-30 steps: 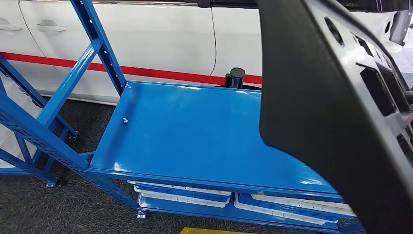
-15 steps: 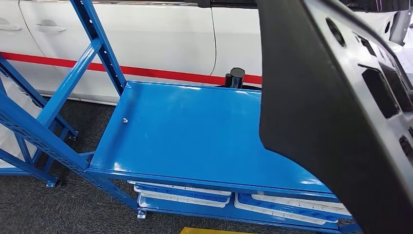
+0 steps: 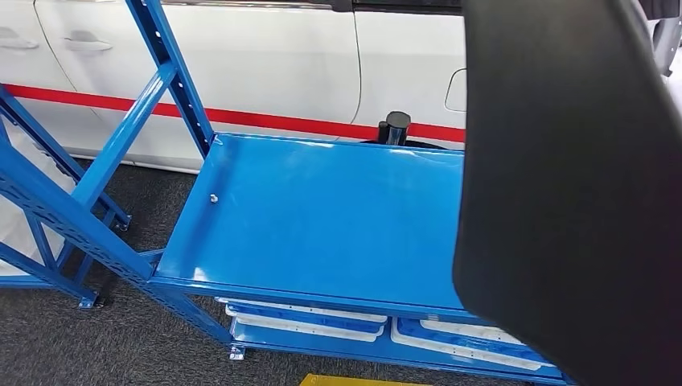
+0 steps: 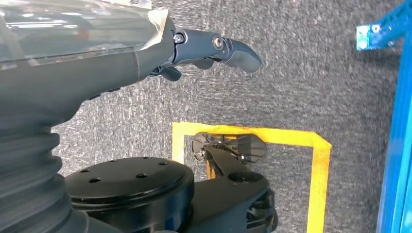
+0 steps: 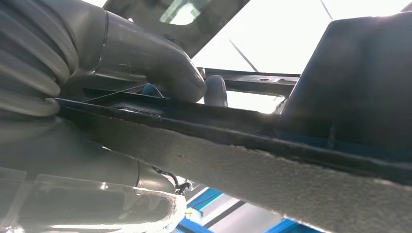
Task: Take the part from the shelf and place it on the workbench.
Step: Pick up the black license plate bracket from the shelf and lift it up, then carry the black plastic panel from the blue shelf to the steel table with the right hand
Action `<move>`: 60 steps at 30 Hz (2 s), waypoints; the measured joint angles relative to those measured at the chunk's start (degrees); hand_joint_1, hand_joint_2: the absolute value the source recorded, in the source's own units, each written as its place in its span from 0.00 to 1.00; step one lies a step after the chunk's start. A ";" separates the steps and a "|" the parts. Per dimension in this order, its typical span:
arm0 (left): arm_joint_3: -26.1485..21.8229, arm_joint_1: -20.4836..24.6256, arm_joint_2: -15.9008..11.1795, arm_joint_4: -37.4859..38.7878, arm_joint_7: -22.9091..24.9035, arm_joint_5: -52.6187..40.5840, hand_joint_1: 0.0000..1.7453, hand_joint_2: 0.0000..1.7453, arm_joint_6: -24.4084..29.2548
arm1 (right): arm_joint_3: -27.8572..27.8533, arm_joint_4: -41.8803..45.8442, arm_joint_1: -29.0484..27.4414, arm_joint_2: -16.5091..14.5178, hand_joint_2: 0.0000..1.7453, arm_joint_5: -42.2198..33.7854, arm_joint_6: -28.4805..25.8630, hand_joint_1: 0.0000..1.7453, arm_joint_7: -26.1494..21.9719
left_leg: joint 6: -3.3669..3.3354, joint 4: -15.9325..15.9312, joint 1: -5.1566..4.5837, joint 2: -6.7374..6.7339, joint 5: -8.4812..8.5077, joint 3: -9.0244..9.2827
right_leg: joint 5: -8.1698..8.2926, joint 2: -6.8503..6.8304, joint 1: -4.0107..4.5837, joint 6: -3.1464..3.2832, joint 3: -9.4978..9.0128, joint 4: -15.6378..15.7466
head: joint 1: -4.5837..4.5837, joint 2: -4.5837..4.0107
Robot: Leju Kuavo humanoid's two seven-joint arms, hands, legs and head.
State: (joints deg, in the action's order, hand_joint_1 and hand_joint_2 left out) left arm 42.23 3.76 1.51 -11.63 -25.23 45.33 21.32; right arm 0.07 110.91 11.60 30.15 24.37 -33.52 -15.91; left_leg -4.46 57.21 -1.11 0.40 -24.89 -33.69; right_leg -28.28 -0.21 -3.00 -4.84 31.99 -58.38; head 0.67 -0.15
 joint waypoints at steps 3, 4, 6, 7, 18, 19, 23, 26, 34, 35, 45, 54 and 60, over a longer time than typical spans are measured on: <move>-0.51 -0.07 0.14 0.00 -0.13 0.34 0.00 1.00 0.33 | 0.80 -0.59 1.27 -0.92 1.00 0.13 0.31 1.00 -0.18 | -0.54 -0.37 0.05 -0.08 0.64 -0.47 | -5.32 0.05 0.47 1.13 4.41 -10.58 | -0.17 0.00; -0.58 -0.13 0.20 0.00 -0.16 0.37 0.00 1.00 0.45 | 1.07 -0.84 1.47 -1.20 1.00 0.17 0.38 1.00 -0.19 | -0.54 -0.36 0.00 -0.06 0.78 -0.68 | -6.41 0.07 0.64 1.15 5.57 -13.74 | -0.17 0.00; -0.71 -0.28 0.27 0.00 -0.19 0.42 0.00 1.00 0.63 | 1.51 -1.31 1.78 -1.71 1.00 0.26 0.45 1.00 -0.21 | -0.36 -0.29 -0.05 0.02 1.10 -1.03 | -5.82 0.07 0.80 0.56 4.84 -13.62 | -0.17 0.00; -0.80 -0.34 0.31 0.00 -0.19 0.42 0.00 1.00 0.67 | 1.69 -1.50 2.05 -1.90 1.00 0.28 0.46 1.00 -0.22 | -0.20 -0.20 -0.04 0.06 1.23 -1.18 | -4.45 0.06 0.79 0.15 2.82 -10.13 | -0.17 0.00; -1.67 -0.66 0.37 0.07 -0.16 0.89 0.00 1.00 0.68 | 3.30 -2.78 3.83 -3.64 1.00 0.65 0.62 1.00 -0.49 | 3.60 12.18 0.58 0.30 -6.67 -6.74 | 1.32 -0.03 0.70 3.63 -0.28 0.58 | 0.13 0.00; -1.73 -0.66 0.37 0.07 -0.16 0.91 0.00 1.00 0.68 | 3.45 -2.90 3.93 -3.86 1.00 0.72 0.63 1.00 -0.54 | 3.91 15.43 0.88 0.24 -8.25 -7.52 | 1.72 -0.08 0.77 3.65 0.25 0.56 | 0.13 0.00; -1.91 -0.52 0.37 0.06 -0.07 0.92 0.00 1.00 0.61 | 4.12 -3.48 4.58 -4.68 1.00 0.87 0.63 1.00 -0.60 | 4.54 9.48 2.01 -0.06 -5.68 -0.93 | 3.16 -0.14 0.75 2.92 1.85 0.49 | 0.16 0.00; -1.97 -0.12 0.38 0.04 0.11 0.92 0.00 1.00 0.37 | 4.30 -3.75 5.65 -5.02 1.00 0.94 0.54 1.00 -0.72 | 4.07 0.87 1.80 0.18 -4.44 4.65 | 4.11 -0.17 0.87 1.72 2.33 0.53 | 0.04 0.00; -2.02 -0.01 0.13 0.04 0.33 0.98 0.00 1.00 -0.36 | 5.18 -4.44 6.45 -5.77 1.00 1.51 0.16 1.00 -1.44 | 0.41 -0.44 0.81 -0.21 -0.25 0.71 | -4.34 0.01 1.29 2.06 7.77 -12.73 | -0.74 0.00; -2.02 -0.02 0.13 0.04 0.34 0.97 0.00 1.00 -0.38 | 5.30 -4.53 6.43 -5.90 1.00 1.55 0.14 1.00 -1.50 | 0.35 -0.40 0.65 -0.24 0.32 -0.08 | -5.19 0.03 1.34 1.90 7.92 -15.14 | -0.77 0.00; -2.02 0.10 -0.04 0.04 0.70 0.90 0.00 1.00 -0.43 | 5.70 -4.98 6.89 -6.67 1.00 1.85 -0.22 1.00 -1.77 | 2.44 0.83 0.21 -0.01 3.37 -4.30 | -1.44 0.09 1.60 2.69 -4.21 2.08 | -0.51 0.00; -2.02 0.32 -0.23 0.04 1.47 0.93 0.00 1.00 -0.77 | 6.34 -5.91 6.87 -7.52 1.00 1.40 -0.45 1.00 -2.74 | 4.38 8.84 1.82 -0.13 -3.90 -0.68 | 2.87 -0.16 1.16 3.07 0.29 1.97 | -0.08 0.00; -2.03 0.44 -0.59 0.02 1.55 0.99 0.00 1.00 -1.18 | 6.81 -6.22 7.34 -7.68 1.00 0.73 -0.75 1.00 -3.16 | 2.40 -1.59 0.99 -0.02 -2.46 4.43 | 4.21 -0.46 0.87 0.52 1.99 1.90 | -0.14 0.00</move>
State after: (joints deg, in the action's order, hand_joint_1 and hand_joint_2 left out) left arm 40.21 4.20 0.92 -11.61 -23.68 46.31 20.14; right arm 6.88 104.69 18.93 22.47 25.09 -34.28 -19.07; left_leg -2.05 55.63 -0.12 0.38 -27.35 -29.26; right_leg -24.07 -0.67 -2.13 -4.32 33.97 -56.48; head 0.53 -0.15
